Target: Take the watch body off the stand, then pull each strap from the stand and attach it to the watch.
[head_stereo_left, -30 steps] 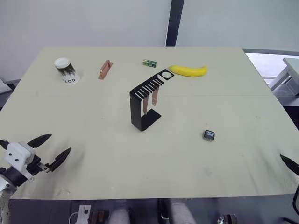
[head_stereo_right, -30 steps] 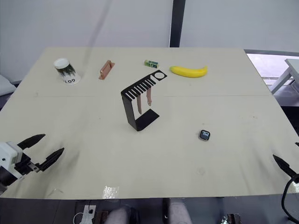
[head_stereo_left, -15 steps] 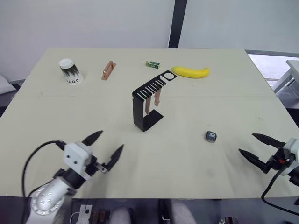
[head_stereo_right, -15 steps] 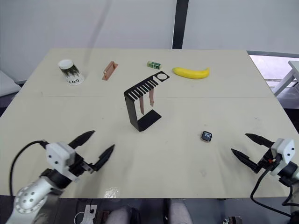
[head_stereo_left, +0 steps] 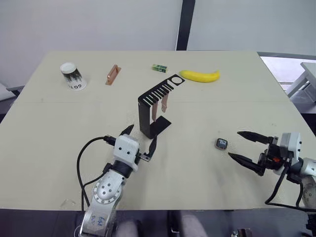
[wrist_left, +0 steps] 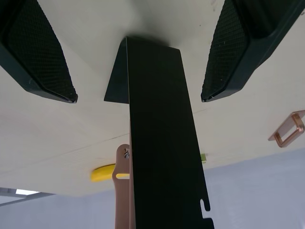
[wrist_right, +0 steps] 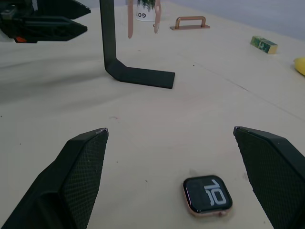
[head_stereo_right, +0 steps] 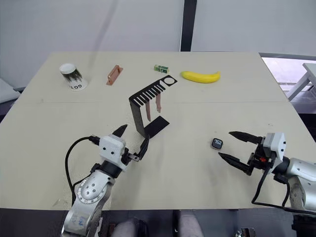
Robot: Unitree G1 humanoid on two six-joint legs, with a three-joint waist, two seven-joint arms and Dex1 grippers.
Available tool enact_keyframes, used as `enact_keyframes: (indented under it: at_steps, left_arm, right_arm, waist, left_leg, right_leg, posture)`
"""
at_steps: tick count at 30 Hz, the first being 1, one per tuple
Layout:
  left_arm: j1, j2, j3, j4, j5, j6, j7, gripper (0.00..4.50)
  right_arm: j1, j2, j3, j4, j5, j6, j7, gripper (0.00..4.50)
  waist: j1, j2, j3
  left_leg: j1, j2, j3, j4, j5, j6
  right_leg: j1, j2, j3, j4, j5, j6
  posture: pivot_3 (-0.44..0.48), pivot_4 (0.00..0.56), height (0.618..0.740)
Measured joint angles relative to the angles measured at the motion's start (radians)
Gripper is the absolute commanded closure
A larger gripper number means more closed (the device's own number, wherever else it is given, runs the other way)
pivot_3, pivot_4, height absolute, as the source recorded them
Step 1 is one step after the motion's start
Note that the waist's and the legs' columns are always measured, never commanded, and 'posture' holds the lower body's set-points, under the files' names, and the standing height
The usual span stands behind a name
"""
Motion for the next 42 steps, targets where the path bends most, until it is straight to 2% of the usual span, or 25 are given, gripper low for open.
enact_keyframes:
  at_steps: [7, 23, 42]
  left_arm:
    - [-0.043, -0.064, -0.008, 0.059, 0.039, -0.013, 0.065, 0.00]
    - [-0.131, -0.109, 0.036, 0.161, 0.037, -0.033, 0.103, 0.00]
    - [-0.230, -0.107, 0.086, 0.226, 0.039, -0.041, 0.125, 0.00]
  right_arm:
    - [-0.021, 0.000, 0.022, -0.117, 0.007, 0.098, -0.067, 0.03]
    - [-0.043, 0.022, 0.072, -0.235, 0.024, 0.207, -0.148, 0.03]
    - [-0.040, 0.040, 0.080, -0.271, 0.025, 0.231, -0.189, 0.03]
  waist:
    - [0.005, 0.000, 0.000]
    - [0.003, -0.001, 0.000]
    - [0.002, -0.001, 0.001]
  left_leg:
    - [-0.001, 0.000, -0.001, 0.001, 0.000, 0.000]
    - [-0.001, 0.000, -0.001, 0.001, 0.000, 0.001]
    - [-0.001, 0.000, -0.001, 0.001, 0.000, 0.001]
  right_leg:
    - [0.000, 0.000, -0.001, 0.000, 0.000, 0.000]
    - [-0.001, 0.000, -0.001, 0.000, 0.000, 0.000]
    - [-0.001, 0.000, -0.002, 0.000, 0.000, 0.000]
  posture:
    - [0.000, 0.150, 0.740]
    - [0.000, 0.150, 0.740]
    - [0.000, 0.150, 0.740]
